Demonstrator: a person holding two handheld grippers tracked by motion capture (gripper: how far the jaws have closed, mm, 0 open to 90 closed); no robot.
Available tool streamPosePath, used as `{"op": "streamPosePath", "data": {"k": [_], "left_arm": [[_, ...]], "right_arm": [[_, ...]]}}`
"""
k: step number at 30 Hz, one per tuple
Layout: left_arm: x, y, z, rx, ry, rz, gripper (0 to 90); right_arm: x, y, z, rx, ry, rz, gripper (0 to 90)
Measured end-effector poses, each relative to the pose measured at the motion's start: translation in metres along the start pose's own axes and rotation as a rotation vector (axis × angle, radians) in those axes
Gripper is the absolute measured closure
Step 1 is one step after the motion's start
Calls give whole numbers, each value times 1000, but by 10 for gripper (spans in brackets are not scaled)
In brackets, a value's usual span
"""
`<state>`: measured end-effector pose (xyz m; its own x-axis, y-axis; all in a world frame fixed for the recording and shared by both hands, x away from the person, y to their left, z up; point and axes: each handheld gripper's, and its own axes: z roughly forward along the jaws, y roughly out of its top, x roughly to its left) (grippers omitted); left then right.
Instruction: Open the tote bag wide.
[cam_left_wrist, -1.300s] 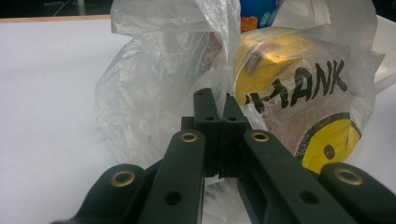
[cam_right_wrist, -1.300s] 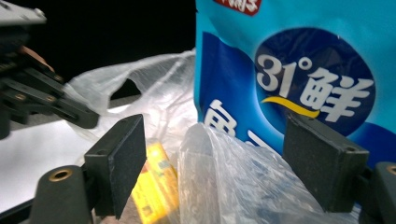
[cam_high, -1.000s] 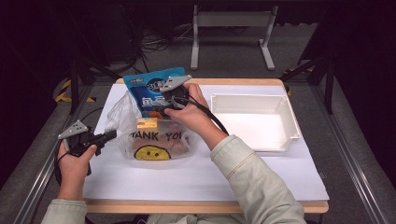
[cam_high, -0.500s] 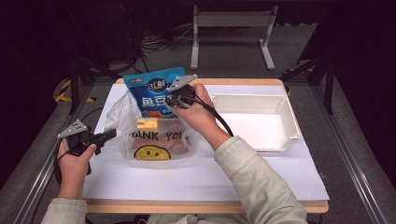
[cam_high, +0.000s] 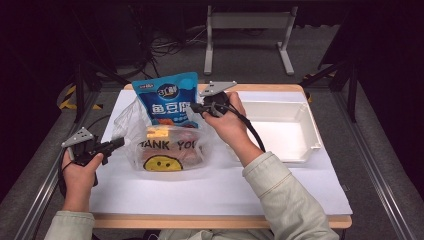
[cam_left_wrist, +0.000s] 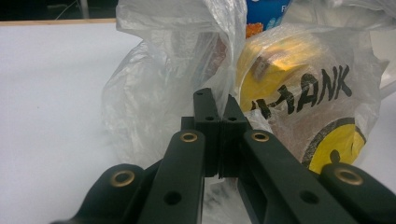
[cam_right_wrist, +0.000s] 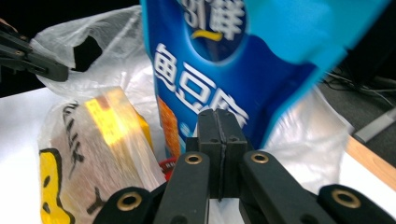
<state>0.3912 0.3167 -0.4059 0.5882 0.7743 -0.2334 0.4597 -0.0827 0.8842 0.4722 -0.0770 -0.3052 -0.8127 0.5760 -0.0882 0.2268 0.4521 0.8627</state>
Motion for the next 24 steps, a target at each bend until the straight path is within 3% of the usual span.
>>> {"op": "streamPosePath", "data": {"k": [11,17,24], "left_arm": [[6,-6,5,35,20,-20,892],[9,-11,8,60,24,-47,892],[12,-13,10,98,37,-40,892]], "right_arm": [[-12,-36,-6,36,-19,81,900],[-8,-52,-6,61,-13,102,900],[-4,-67,-6,97,-17,126,900]]}}
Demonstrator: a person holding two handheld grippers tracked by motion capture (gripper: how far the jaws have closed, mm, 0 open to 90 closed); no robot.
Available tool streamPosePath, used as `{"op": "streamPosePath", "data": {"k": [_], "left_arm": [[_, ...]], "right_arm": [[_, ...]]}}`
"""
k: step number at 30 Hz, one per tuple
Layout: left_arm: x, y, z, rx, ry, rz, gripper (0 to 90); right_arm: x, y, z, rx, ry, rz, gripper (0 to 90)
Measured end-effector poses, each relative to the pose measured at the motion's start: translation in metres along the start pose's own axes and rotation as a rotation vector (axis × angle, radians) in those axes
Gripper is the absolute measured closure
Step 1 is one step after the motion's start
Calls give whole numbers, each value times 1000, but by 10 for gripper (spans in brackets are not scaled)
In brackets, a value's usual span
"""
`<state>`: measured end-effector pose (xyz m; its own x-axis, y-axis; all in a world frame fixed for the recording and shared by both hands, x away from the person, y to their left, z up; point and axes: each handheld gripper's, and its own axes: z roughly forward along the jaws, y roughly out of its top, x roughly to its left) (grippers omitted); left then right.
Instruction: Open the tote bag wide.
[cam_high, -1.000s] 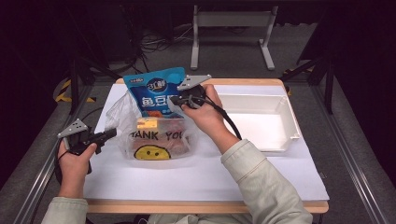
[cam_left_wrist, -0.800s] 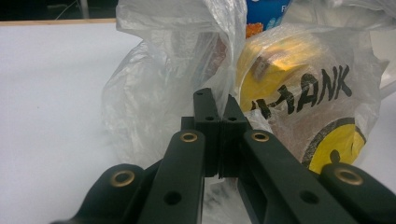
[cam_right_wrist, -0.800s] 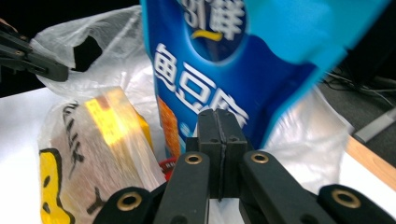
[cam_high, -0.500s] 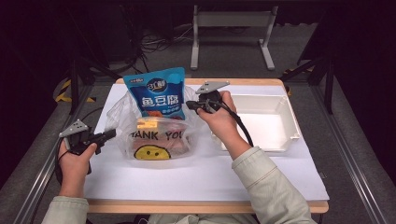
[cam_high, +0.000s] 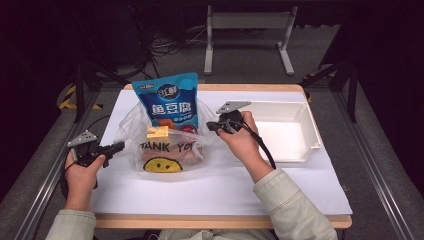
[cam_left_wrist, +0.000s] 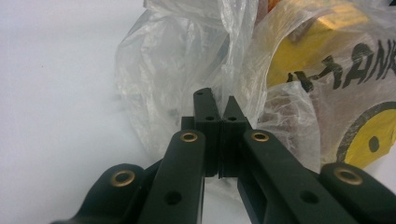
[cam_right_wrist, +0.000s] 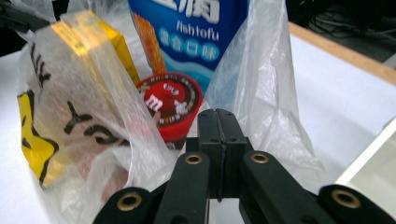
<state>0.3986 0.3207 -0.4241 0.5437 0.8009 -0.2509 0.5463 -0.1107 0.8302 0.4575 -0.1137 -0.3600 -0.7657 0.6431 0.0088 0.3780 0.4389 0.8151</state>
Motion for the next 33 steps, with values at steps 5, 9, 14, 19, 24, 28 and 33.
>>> {"op": "streamPosePath", "data": {"k": [5,9,14,19,24,28,33], "left_arm": [[2,-3,4,42,3,-12,892],[3,-5,6,78,4,-19,892],[7,-9,11,134,13,-36,892],[10,-14,17,151,-1,-58,892],[13,-18,20,181,8,-60,892],[13,-19,22,200,11,-74,891],[14,-21,24,221,18,-92,891]], "right_arm": [[4,-10,5,38,7,16,900],[8,-14,7,53,3,13,900],[13,-20,11,88,12,12,900],[17,-27,17,116,17,12,900],[21,-32,20,137,21,8,900],[24,-35,20,147,24,7,900],[28,-41,21,167,19,-4,900]]}}
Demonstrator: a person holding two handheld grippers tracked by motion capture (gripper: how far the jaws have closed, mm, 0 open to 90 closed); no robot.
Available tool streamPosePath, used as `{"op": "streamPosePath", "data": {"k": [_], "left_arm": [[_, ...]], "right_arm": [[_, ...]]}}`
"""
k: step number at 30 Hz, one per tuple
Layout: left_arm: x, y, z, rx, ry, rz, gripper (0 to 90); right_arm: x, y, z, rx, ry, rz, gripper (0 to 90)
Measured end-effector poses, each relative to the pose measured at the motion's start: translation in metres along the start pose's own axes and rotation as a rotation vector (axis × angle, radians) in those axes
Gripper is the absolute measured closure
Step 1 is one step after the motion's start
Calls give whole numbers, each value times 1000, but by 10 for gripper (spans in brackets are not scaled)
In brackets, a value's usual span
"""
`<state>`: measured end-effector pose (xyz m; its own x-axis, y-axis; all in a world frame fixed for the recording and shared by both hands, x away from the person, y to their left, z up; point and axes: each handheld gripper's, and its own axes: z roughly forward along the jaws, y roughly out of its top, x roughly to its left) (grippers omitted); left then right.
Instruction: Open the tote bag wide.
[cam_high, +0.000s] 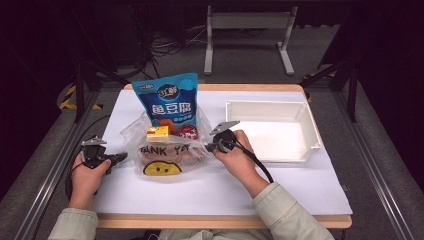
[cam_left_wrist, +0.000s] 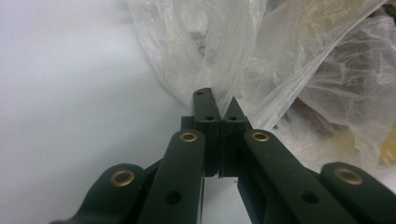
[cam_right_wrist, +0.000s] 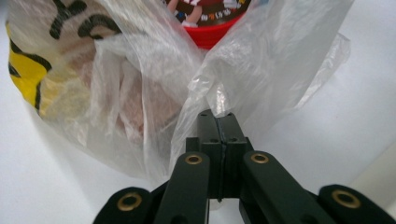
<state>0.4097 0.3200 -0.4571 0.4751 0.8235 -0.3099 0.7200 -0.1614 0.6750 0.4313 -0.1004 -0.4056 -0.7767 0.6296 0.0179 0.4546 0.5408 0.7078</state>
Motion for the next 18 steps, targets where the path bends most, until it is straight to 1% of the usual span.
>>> {"op": "streamPosePath", "data": {"k": [1,2,3,4,6,8,9,10,11,13,14,16,17,18], "left_arm": [[0,0,0,0,0,0,891],[1,-1,0,-5,-6,-11,891],[1,-1,0,-5,-6,-11,890],[1,-1,0,-6,-5,-10,890],[1,-1,0,-4,-5,-5,889],[0,-1,-1,-4,-5,-2,884],[0,0,-2,-6,-3,12,874],[0,1,-3,-24,7,30,845],[0,1,-5,-33,10,35,836],[-3,4,-11,-75,-10,34,826],[-4,5,-14,-104,-8,42,804],[-6,7,-21,-135,-15,45,748],[-8,9,-25,-157,-16,51,710],[-10,11,-30,-179,-19,61,652]], "right_arm": [[1,-1,-1,3,-8,-8,900],[2,-1,-1,7,-6,-6,900],[2,-1,-1,7,-6,-6,900],[3,-2,-1,19,3,-5,900],[5,-4,0,35,1,-7,900],[6,-6,1,39,7,-11,900],[7,-7,2,44,7,-12,900],[8,-9,3,46,9,-11,900],[8,-10,3,47,9,-13,900],[8,-12,4,46,8,-8,900],[8,-12,4,42,8,-9,900],[7,-12,2,32,9,-8,900],[7,-12,1,26,9,-8,900],[7,-11,-1,23,8,-2,900]]}}
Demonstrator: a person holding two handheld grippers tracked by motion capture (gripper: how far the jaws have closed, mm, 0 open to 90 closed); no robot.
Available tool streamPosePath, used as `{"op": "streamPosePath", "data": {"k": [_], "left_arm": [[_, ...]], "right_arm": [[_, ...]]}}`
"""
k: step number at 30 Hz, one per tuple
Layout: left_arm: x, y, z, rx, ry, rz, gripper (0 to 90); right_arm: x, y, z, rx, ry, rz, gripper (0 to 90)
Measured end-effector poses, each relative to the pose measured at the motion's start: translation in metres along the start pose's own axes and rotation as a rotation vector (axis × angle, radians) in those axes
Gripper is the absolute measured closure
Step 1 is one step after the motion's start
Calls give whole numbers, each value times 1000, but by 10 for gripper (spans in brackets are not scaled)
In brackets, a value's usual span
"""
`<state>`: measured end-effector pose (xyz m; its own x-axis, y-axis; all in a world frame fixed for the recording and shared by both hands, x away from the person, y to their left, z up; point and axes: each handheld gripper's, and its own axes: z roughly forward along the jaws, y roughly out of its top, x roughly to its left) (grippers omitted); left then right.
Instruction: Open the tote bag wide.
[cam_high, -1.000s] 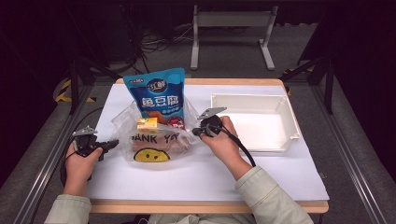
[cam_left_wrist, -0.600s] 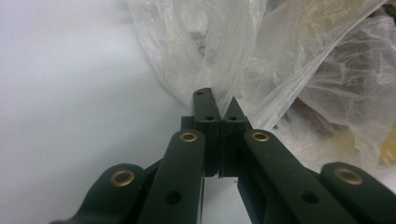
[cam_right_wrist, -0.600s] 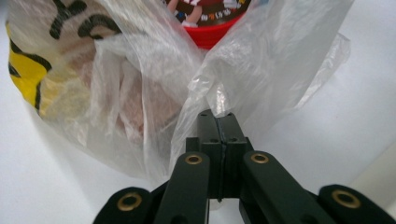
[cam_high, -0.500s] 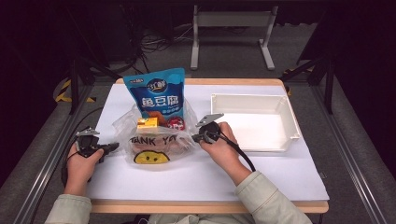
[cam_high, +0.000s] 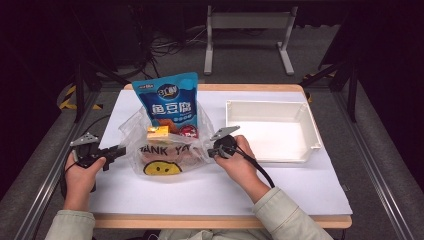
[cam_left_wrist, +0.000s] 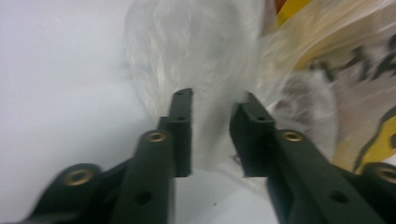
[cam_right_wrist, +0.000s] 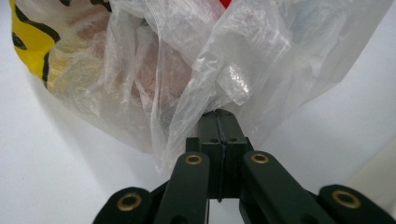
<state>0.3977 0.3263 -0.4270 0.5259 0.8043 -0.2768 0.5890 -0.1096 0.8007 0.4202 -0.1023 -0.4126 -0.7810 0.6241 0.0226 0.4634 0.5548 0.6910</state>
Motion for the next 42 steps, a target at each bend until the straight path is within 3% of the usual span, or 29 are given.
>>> {"op": "streamPosePath", "data": {"k": [4,12,16,21,25,28,32,36,42], "left_arm": [[-11,10,-17,-78,-3,33,533],[-36,26,-37,-176,-43,126,499],[-50,33,-37,-192,-88,177,474],[-62,40,-22,-168,-134,224,364],[-62,42,-6,-145,-129,245,197],[-58,42,5,-139,-126,240,135],[-48,41,16,-111,-138,237,121],[-38,37,25,-114,-170,217,123],[-32,35,37,-90,-202,232,156]], "right_arm": [[0,1,-1,-7,-1,-1,900],[-1,1,-1,-16,5,1,900],[-1,2,-2,-24,6,5,900],[0,2,-3,-28,10,1,900],[0,2,-4,-34,14,-1,900],[-1,2,-4,-39,17,-1,900],[-1,2,-5,-46,20,4,900],[-2,1,-5,-54,25,14,900],[-2,-1,-7,-64,22,18,900]]}}
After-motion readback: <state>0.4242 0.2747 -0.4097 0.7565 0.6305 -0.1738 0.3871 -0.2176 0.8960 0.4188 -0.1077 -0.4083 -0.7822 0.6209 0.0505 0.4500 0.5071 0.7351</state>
